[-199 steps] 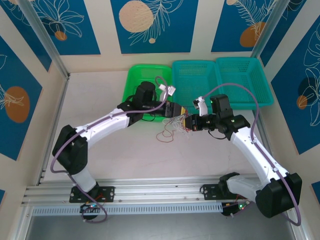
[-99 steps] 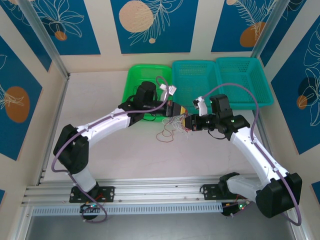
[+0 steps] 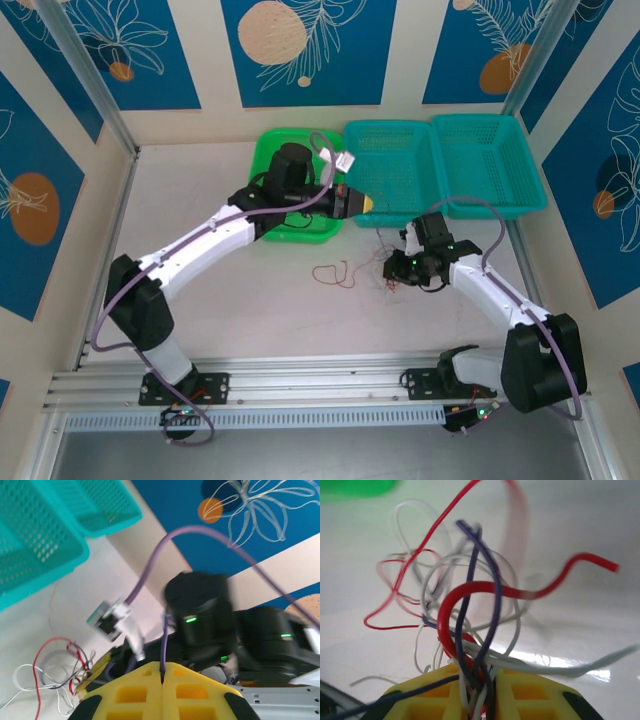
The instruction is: Untangle the cables
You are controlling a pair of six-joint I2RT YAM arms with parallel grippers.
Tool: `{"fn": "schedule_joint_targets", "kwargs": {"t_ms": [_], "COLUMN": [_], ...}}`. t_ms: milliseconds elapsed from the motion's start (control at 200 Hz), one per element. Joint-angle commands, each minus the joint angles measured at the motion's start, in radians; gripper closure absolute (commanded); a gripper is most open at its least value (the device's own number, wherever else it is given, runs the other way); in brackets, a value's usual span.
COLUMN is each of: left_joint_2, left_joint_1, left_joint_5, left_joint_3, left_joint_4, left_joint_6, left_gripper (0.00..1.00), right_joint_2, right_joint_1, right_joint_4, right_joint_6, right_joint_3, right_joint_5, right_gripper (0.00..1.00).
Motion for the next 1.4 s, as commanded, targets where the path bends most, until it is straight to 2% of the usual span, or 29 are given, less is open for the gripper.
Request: {"fn": "schedule_joint_targets", "kwargs": {"t_ms": [0,260,385,555,665,785,860,915,1020,1090,1195,1240,1350,1395], "left_joint_2": [-0.091,-0.097,-0.095,-0.048,-0.013,0.021,0.037,0.050,0.069,0.094,0.154,0.181,0.237,0.259], "left_joint_1": [0.014,0.049,0.085,0.104,0.123,0.160,0.178,0.187,0.191,0.190,0.180,0.166,0.108,0.093], "left_joint_5": [-0.021,-0.071,-0.147,-0.191,-0.332,-0.477,-0.582,-0.612,-0.538,-0.400,-0.195,-0.137,-0.095,-0.046], "left_joint_3": [0.136,0.370,0.510,0.748,0.897,1.093,1.187,1.239,1.264,1.263,1.264,1.263,1.263,1.263], "left_joint_4": [-0.006,-0.187,-0.273,-0.412,-0.529,-0.633,-0.676,-0.704,-0.730,-0.748,-0.835,-0.887,-1.003,-1.023], "left_joint_6": [0.071,0.191,0.235,0.315,0.335,0.377,0.399,0.415,0.433,0.449,0.489,0.534,0.701,0.756], "left_gripper": [1.00,1.00,1.00,1.00,1.00,1.00,1.00,1.00,1.00,1.00,1.00,0.94,0.76,0.70], "right_joint_2": [0.016,0.024,0.028,0.051,0.095,0.134,0.137,0.128,0.082,0.015,-0.127,-0.186,-0.314,-0.352], "right_joint_1": [-0.040,-0.113,-0.133,-0.162,-0.195,-0.220,-0.234,-0.244,-0.246,-0.243,-0.223,-0.208,-0.158,-0.132], "right_joint_4": [-0.072,-0.069,-0.064,-0.052,-0.087,-0.111,-0.119,-0.120,-0.088,-0.066,-0.051,-0.049,-0.041,-0.037], "right_joint_6": [0.079,0.100,0.113,0.122,0.151,0.187,0.201,0.206,0.181,0.158,0.112,0.080,-0.011,-0.050], "right_joint_3": [-0.045,-0.080,-0.095,-0.109,-0.099,-0.093,-0.093,-0.095,-0.107,-0.113,-0.110,-0.102,-0.073,-0.058], "right_joint_5": [0.044,0.035,0.038,0.028,0.051,0.070,0.079,0.082,0.028,-0.023,-0.047,-0.043,-0.023,-0.008], "right_gripper": [0.79,0.78,0.78,0.89,0.89,0.81,0.80,0.79,0.82,0.88,0.91,0.94,0.98,0.98]}}
